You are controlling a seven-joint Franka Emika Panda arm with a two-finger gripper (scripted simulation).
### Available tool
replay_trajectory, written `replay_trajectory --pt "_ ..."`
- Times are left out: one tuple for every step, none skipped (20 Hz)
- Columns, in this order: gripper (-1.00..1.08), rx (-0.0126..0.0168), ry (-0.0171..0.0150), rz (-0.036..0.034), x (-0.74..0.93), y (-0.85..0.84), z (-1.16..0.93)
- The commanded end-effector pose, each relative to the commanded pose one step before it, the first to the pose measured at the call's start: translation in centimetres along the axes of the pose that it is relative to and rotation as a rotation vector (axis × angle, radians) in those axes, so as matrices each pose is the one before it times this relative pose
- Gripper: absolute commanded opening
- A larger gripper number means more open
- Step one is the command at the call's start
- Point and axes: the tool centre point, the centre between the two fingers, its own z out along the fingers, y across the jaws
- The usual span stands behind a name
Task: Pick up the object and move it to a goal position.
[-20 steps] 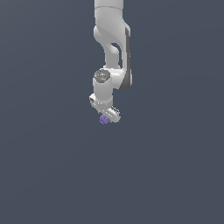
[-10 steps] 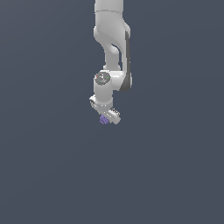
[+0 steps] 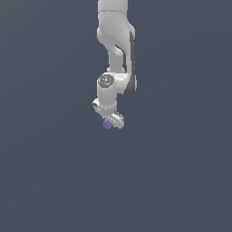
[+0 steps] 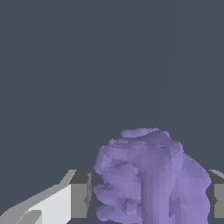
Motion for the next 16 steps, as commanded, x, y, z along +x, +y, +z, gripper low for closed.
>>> replay_trajectory --pt "-1.00 0.00046 0.00053 0.00003 0.251 -0.115 -0.348" --pt "-1.00 0.00000 0.00000 0.00000 0.155 -0.068 -0.218" --pt "-1.00 0.00000 0.00000 0.00000 0.184 -0.081 -0.257" --pt "-1.00 0.00000 0.00000 0.00000 0.212 -0.094 -0.297" --pt "-1.00 -0.00063 0.00020 0.00021 0.247 -0.101 -0.326" --pt "-1.00 0.00000 0.00000 0.00000 0.270 -0.119 -0.377" --pt "-1.00 0.00000 0.00000 0.00000 0.300 -0.132 -0.417" --pt "-1.00 0.00000 0.00000 0.00000 0.329 -0.145 -0.458" --pt "-1.00 0.00000 0.00000 0.00000 0.359 -0.159 -0.498" --pt "-1.00 -0.00059 0.00029 0.00021 0.393 -0.167 -0.532" --pt "-1.00 0.00000 0.00000 0.00000 0.416 -0.184 -0.575" --pt "-1.00 0.00000 0.00000 0.00000 0.441 -0.196 -0.608" --pt "-1.00 0.00000 0.00000 0.00000 0.465 -0.207 -0.638" --pt "-1.00 0.00000 0.00000 0.00000 0.486 -0.217 -0.665" --pt "-1.00 -0.00061 0.00025 0.00019 0.509 -0.225 -0.682" --pt "-1.00 0.00000 0.00000 0.00000 0.523 -0.236 -0.712"
